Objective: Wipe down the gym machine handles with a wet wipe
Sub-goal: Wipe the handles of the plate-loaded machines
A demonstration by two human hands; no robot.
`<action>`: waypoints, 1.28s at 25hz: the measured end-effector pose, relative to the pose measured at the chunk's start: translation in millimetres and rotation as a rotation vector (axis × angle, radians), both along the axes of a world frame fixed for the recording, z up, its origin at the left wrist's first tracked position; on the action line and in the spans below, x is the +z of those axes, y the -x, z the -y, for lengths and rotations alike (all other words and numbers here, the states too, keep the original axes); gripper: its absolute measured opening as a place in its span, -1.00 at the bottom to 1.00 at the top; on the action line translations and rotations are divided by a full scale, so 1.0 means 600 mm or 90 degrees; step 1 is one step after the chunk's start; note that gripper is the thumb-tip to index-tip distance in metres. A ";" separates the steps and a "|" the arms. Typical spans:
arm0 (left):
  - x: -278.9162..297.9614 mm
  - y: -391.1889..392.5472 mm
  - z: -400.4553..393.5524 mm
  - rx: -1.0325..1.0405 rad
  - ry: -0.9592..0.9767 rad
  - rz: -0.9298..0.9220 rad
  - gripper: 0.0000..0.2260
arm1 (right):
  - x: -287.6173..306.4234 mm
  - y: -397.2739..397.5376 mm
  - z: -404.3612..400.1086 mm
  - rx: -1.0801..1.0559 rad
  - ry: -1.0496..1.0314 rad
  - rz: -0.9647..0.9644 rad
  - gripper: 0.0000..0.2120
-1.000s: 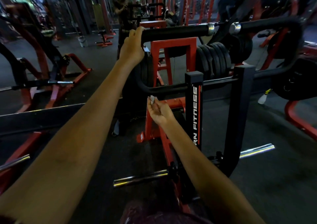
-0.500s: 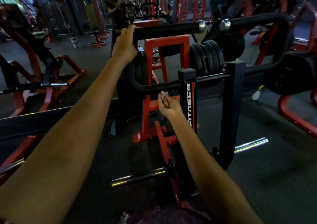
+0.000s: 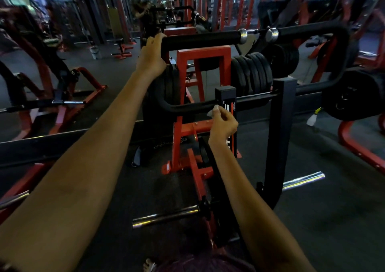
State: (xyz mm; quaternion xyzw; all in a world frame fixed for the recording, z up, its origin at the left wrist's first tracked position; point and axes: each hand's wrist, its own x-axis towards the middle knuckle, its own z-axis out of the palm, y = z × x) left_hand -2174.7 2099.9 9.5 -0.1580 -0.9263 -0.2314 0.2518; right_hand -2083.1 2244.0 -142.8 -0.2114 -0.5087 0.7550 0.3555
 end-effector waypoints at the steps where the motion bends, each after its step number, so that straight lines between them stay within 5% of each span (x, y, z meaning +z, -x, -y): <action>1: 0.000 -0.001 -0.001 0.004 0.001 0.001 -0.51 | -0.001 0.003 0.003 -0.029 -0.098 0.006 -0.82; 8: 0.002 -0.006 -0.004 0.007 -0.004 0.006 -0.51 | -0.015 0.012 0.066 0.088 -0.476 -0.030 -0.93; 13: 0.002 -0.003 -0.003 0.014 0.002 0.012 -0.48 | -0.011 0.010 -0.006 -0.043 -0.404 0.030 -0.91; 17: 0.003 -0.002 -0.003 0.019 0.002 0.026 -0.46 | -0.010 0.011 0.094 0.108 -0.578 -0.032 -0.86; 21: 0.001 0.003 0.002 -0.012 -0.001 0.026 -0.49 | -0.017 0.014 0.085 0.119 -0.594 -0.065 -0.88; 28: 0.002 0.004 0.000 0.000 -0.016 0.026 -0.47 | 0.003 0.012 -0.019 -0.043 -0.606 0.120 -0.82; 32: 0.000 0.011 0.001 0.004 -0.024 0.027 -0.46 | 0.026 0.009 0.047 0.072 -0.718 0.131 -0.75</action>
